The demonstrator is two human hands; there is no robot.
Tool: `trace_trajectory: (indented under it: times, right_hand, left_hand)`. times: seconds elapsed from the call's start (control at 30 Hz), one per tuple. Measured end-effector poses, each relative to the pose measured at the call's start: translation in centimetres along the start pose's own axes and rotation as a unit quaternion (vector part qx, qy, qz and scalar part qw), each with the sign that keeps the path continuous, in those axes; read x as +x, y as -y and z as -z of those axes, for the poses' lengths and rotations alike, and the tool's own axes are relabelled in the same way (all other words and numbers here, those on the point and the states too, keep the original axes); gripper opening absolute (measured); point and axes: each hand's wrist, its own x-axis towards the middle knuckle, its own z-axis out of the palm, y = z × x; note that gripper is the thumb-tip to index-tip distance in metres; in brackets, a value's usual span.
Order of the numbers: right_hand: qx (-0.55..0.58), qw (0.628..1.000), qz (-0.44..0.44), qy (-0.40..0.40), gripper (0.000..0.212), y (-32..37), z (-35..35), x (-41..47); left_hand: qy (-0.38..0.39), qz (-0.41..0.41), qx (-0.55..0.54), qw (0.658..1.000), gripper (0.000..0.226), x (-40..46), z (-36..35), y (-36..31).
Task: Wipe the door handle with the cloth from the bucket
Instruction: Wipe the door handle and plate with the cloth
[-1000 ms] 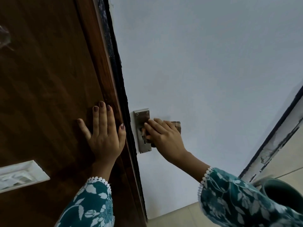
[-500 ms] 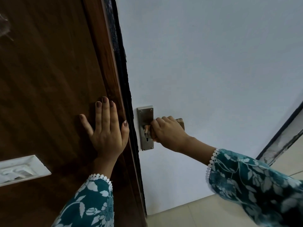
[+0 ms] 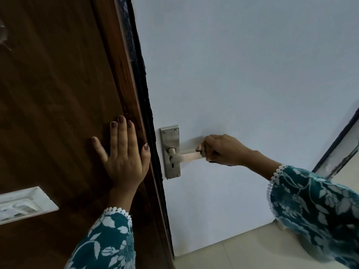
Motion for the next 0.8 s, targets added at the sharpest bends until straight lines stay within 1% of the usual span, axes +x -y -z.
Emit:
trace_trajectory:
  times: [0.03,0.1,0.17,0.2,0.27,0.33,0.4,0.47,0.6,0.63,0.67,0.7,0.73,0.77,0.8]
  right_hand:
    - [-0.002,1.0,-0.013,0.007,0.026,-0.1,0.4,-0.3]
    - [-0.066,0.998,-0.011,0.001,0.028,1.2,0.5,-0.3]
    - [-0.163,0.981,0.046,-0.096,0.028,4.4,-0.5,0.7]
    - [-0.189,0.97,0.067,-0.135,0.027,6.4,-1.2,1.2]
    - [-0.183,0.959,0.076,-0.201,0.024,9.0,-2.6,1.9]
    - [-0.158,0.96,0.059,-0.223,0.018,9.3,-3.7,2.0]
    - [-0.131,0.962,0.04,-0.237,0.019,8.0,-3.9,1.5]
    - [-0.107,0.964,0.031,-0.243,0.013,5.9,-3.9,1.1]
    - [-0.047,0.978,0.029,-0.202,0.029,2.3,-3.4,0.3]
    - [-0.024,0.981,0.027,-0.192,0.031,1.8,-3.2,0.0]
    - [0.024,0.981,0.018,-0.189,0.03,1.2,-3.2,-0.1]
    - [0.117,0.976,-0.011,-0.185,0.027,0.7,-3.5,-0.4]
    - [0.244,0.951,-0.061,-0.181,0.023,0.3,-4.0,-1.0]
    - [0.386,0.899,-0.116,-0.172,0.019,-0.2,-4.6,-1.8]
    - [0.51,0.824,-0.16,-0.188,0.017,-0.5,-5.6,-2.8]
  left_hand:
    - [-0.002,0.002,0.001,1.0,0.059,0.0,0.0,-0.1]
    - [-0.001,0.003,0.004,1.0,0.058,0.0,0.0,-0.2]
    - [0.0,0.0,0.01,1.0,0.057,0.1,0.1,-0.2]
    - [0.0,-0.001,0.008,1.0,0.057,0.1,0.1,-0.2]
    - [0.0,-0.005,0.004,1.0,0.057,0.1,0.1,-0.1]
    - [0.001,-0.005,0.007,1.0,0.057,0.1,0.1,-0.1]
    - [0.001,-0.004,0.007,1.0,0.057,0.0,0.1,-0.1]
    - [0.003,-0.004,0.004,1.0,0.058,0.0,0.2,0.0]
    - [0.003,-0.003,0.005,1.0,0.058,0.2,0.1,0.0]
    - [0.004,-0.003,0.007,1.0,0.058,0.2,0.1,0.0]
    - [0.005,-0.002,0.006,1.0,0.057,0.2,0.2,0.0]
    - [0.005,-0.003,0.005,1.0,0.057,0.2,0.2,0.0]
    - [0.006,-0.003,0.004,1.0,0.057,0.2,0.2,0.0]
    - [0.007,-0.004,0.003,1.0,0.057,0.2,0.2,0.0]
    - [0.008,-0.002,0.003,1.0,0.057,0.2,0.2,0.0]
